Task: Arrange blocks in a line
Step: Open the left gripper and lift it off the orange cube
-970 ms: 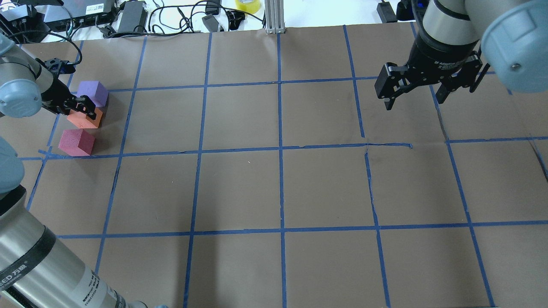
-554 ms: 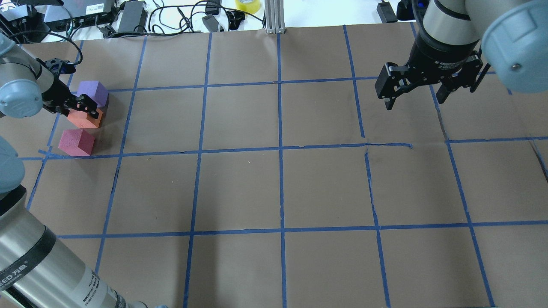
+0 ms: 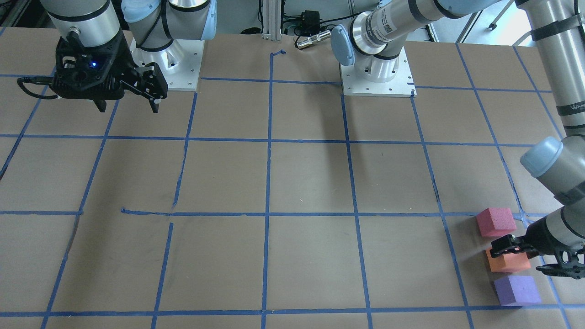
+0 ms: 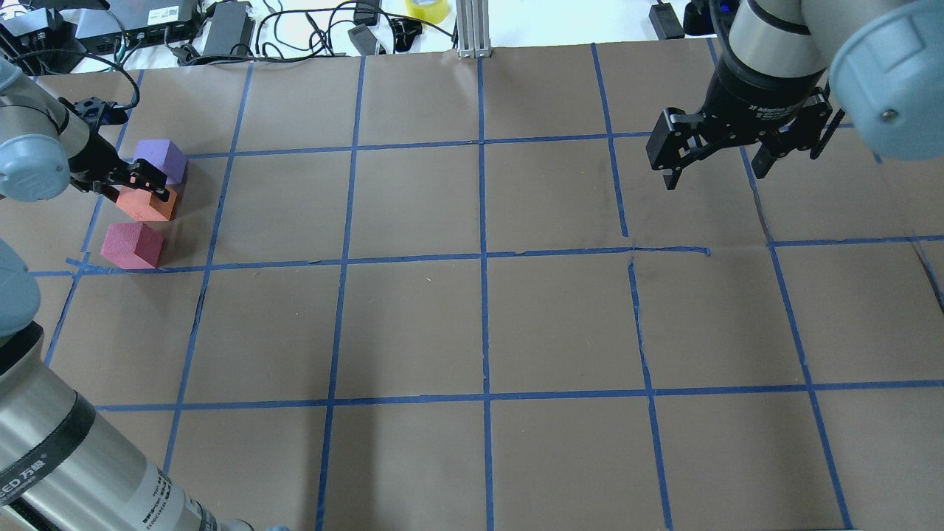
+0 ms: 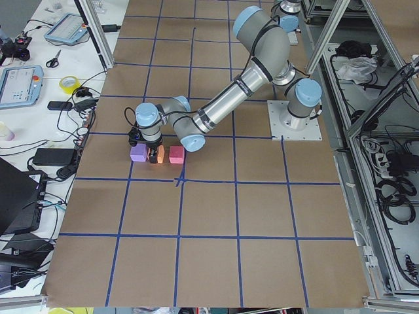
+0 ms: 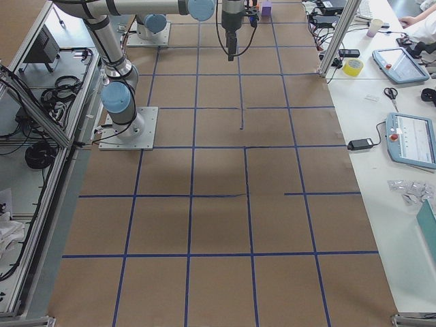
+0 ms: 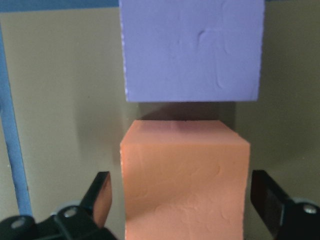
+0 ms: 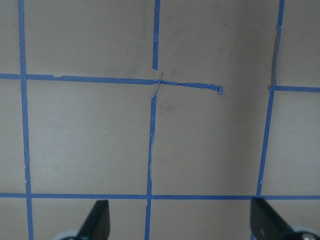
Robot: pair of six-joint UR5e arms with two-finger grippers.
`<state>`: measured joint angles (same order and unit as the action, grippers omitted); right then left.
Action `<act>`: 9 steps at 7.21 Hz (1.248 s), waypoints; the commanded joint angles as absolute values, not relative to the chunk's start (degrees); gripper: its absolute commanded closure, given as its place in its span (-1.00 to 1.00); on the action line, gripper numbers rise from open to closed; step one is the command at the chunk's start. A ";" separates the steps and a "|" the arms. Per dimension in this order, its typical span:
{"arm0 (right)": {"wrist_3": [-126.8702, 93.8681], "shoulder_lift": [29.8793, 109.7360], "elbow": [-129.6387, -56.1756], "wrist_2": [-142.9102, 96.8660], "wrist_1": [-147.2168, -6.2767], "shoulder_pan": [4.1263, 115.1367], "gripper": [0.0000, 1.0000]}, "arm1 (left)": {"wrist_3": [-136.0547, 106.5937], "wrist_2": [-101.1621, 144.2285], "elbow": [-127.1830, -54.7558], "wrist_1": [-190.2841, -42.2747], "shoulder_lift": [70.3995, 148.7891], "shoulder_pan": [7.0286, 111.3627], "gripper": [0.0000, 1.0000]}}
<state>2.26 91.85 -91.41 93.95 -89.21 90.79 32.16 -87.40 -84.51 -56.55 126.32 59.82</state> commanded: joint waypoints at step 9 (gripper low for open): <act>2.37 91.58 -91.41 94.04 -89.12 90.79 -1.00 | 32.19 -87.98 -84.29 -88.24 90.53 63.43 -0.98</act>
